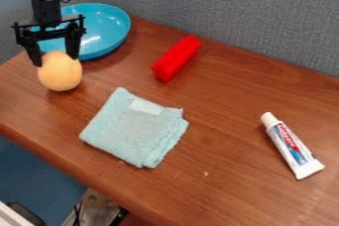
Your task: Put the yellow ball on the blue plate
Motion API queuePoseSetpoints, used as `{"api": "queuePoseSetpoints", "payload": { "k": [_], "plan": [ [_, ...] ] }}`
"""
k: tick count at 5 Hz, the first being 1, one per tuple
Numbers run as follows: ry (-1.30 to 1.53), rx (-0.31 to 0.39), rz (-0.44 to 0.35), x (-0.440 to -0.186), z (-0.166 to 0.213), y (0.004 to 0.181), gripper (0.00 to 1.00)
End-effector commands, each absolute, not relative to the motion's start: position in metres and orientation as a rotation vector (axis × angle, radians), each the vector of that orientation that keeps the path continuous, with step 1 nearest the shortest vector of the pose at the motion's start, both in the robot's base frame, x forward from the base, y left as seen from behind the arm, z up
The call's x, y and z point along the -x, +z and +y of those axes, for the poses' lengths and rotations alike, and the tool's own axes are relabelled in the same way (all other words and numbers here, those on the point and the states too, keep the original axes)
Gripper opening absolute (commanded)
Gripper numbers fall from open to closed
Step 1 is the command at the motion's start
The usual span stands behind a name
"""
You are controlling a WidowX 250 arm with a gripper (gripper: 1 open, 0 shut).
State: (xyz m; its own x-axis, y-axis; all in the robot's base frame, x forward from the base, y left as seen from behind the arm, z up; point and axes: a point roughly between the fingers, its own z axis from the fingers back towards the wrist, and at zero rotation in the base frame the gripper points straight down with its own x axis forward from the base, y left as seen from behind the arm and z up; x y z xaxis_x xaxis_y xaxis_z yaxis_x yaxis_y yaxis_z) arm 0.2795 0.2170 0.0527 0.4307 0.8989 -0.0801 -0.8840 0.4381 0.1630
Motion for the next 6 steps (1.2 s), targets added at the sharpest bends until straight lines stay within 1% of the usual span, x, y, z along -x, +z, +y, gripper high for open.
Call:
{"api": "queuePoseSetpoints", "payload": {
  "k": [1,6],
  "plan": [
    [1.140,-0.094,0.167,-0.2711,0.2285,0.0559,1.00],
    [1.133,-0.042,0.224,-0.2708,0.2273,0.0504,1.00]
  ]
}}
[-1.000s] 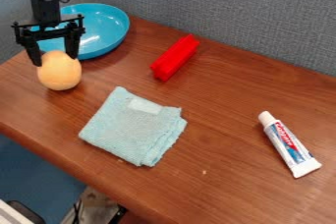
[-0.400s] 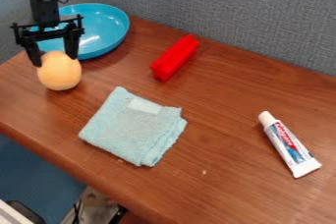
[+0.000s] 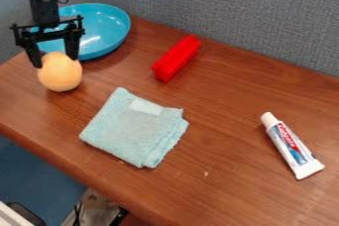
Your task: Put the yellow ball on the blue plate
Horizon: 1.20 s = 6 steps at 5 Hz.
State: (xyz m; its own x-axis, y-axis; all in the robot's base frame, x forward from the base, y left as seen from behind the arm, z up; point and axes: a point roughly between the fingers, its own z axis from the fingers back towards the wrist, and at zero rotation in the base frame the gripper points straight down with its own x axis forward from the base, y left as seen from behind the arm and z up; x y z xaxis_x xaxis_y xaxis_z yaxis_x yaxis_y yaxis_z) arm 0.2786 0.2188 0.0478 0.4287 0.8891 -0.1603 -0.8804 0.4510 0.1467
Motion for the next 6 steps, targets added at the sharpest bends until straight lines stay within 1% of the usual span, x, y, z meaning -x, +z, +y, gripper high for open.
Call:
{"api": "queuePoseSetpoints", "payload": {
  "k": [1,6],
  "plan": [
    [1.126,-0.029,0.233,-0.2711,0.2268,0.0498,1.00],
    [1.086,0.023,0.259,-0.2737,0.2226,0.0484,1.00]
  ]
}}
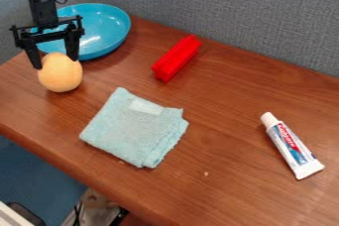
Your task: Put the yellow ball on the blue plate
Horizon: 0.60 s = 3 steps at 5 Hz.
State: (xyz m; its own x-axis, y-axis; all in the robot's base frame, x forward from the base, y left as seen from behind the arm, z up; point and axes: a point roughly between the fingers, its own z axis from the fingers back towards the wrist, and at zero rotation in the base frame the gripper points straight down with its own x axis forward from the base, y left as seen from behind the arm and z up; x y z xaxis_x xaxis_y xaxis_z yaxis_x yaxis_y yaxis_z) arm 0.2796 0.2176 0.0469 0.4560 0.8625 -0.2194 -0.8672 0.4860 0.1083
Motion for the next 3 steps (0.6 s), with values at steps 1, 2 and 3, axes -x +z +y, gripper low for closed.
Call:
{"api": "queuePoseSetpoints", "payload": {
  "k": [1,2,3],
  "plan": [
    [1.089,0.021,0.265,-0.2742,0.2229,0.0426,0.00],
    [1.088,0.022,0.268,-0.2748,0.2229,0.0400,0.00],
    [1.084,0.025,0.272,-0.2753,0.2227,0.0393,0.00]
  ]
}}
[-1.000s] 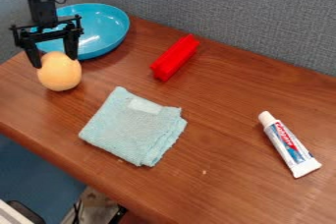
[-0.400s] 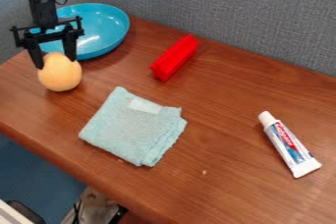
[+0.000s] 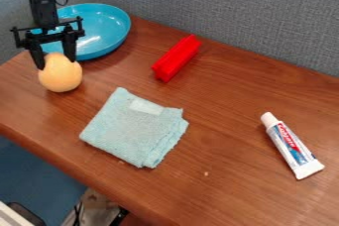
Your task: Put the yellow ball on the blue plate
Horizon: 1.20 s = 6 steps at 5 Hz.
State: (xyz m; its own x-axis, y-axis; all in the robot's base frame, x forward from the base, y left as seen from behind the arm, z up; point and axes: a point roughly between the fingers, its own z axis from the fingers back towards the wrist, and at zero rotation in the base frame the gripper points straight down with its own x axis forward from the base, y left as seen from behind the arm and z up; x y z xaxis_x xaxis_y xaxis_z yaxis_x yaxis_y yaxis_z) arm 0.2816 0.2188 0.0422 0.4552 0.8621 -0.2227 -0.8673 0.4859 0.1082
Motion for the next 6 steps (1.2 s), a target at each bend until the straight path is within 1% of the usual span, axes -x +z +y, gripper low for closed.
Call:
{"api": "queuePoseSetpoints", "payload": {
  "k": [1,6],
  "plan": [
    [1.080,0.027,0.276,-0.2757,0.2225,0.0388,0.00],
    [1.061,0.037,0.296,-0.2775,0.2211,0.0359,0.00]
  ]
}}
